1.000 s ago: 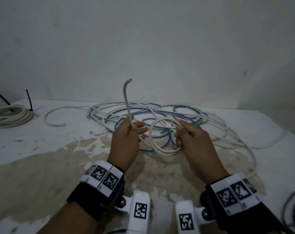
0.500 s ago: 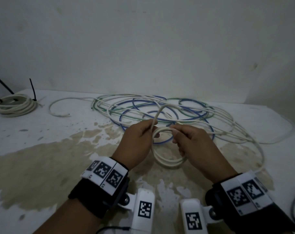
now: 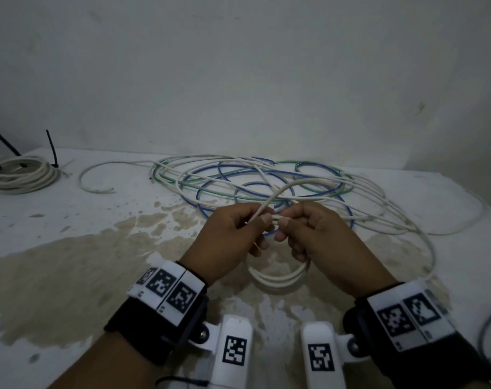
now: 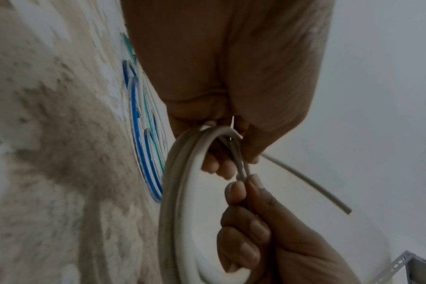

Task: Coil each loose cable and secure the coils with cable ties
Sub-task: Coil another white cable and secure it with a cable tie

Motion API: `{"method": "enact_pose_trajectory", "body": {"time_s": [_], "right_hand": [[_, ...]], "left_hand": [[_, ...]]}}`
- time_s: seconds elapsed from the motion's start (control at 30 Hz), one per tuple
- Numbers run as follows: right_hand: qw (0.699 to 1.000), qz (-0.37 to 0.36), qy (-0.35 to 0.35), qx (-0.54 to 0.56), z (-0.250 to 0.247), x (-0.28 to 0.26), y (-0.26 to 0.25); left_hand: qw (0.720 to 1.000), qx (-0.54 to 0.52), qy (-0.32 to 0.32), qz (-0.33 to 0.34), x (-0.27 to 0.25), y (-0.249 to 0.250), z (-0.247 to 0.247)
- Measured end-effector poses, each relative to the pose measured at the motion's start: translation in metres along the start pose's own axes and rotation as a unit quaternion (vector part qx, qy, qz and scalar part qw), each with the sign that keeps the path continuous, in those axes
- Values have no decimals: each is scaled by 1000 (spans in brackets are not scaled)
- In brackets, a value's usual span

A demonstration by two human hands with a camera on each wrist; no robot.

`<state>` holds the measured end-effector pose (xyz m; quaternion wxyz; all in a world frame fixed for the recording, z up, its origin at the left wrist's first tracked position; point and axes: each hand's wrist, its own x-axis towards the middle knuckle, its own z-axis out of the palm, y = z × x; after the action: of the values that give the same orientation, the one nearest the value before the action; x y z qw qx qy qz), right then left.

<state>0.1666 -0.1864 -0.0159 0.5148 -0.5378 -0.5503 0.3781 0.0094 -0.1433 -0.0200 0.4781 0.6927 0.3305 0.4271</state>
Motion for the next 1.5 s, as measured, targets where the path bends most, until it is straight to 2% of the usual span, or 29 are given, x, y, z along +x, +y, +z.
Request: {"method": "enact_pose_trajectory", "body": {"time_s": [0.1, 0.2, 0.3, 0.43, 0.53, 0.7, 0.77, 0.87, 0.97, 1.03, 1.1, 1.23, 1.33, 1.4, 1.5], "right_hand": [[1000, -3, -19, -16, -2, -2, -3], [999, 3, 36, -20, -11, 0, -1], [986, -75, 107, -103, -21, -1, -10], [946, -163, 100, -261, -20, -5, -13], [946, -143, 89, -277, -23, -3, -6], [955, -96, 60, -274, -23, -2, 0], [970, -78, 58, -223, -18, -1, 1], [998, -15, 34, -52, -9, -2, -1], [999, 8, 16, 41, 3, -5, -4], [1000, -14, 16, 22, 7, -7, -5], [998, -42, 21, -45, 7, -7, -5], [994, -63, 38, -87, -5, -5, -4], [990, -75, 18, -120, -13, -6, -7], [978, -100, -4, -181, -16, -8, -10], [955, -133, -46, -262, -20, -13, -22]], "left_hand": [[999, 32, -6, 15, 0, -3, -4], [997, 74, 26, 27, 3, -7, -7], [990, 136, 27, 31, 4, -9, -10], [988, 152, 7, 36, 1, -7, -4], [994, 108, 16, 20, 0, -6, -3], [997, -39, 55, -23, 1, -6, -2], [994, -70, 72, -31, 1, -8, 2], [988, -112, 102, -38, 2, -10, 6], [976, -163, 134, -55, 0, -8, 8], [968, -195, 143, -67, -1, -6, 9], [961, -225, 138, -76, -1, -5, 12], [952, -278, 73, -106, -3, 2, 14], [970, -199, 59, -126, -3, 5, 6], [987, -113, 50, -100, -1, 11, 3], [998, -21, -18, -53, 1, 25, 9]]}}
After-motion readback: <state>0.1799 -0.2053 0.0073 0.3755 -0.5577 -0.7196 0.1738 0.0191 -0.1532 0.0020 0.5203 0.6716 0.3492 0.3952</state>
